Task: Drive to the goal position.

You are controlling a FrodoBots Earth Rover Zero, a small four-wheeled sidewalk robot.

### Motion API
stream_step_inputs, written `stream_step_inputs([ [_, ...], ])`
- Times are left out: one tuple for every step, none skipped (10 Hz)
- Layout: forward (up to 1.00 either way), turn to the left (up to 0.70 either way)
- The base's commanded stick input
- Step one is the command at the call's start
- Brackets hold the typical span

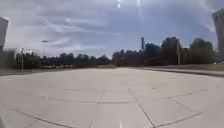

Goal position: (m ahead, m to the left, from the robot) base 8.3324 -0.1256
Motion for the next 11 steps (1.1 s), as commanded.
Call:
stream_step_inputs([
  [0.5,0.0],
  [0.5,0.0],
  [0.5,0.0],
  [0.5,0.0],
  [0.5,0.0],
  [0.5,0.0],
  [0.5,0.0],
  [0.5,0.0],
  [0.5,0.0],
  [0.5,0.0],
  [0.5,0.0],
])
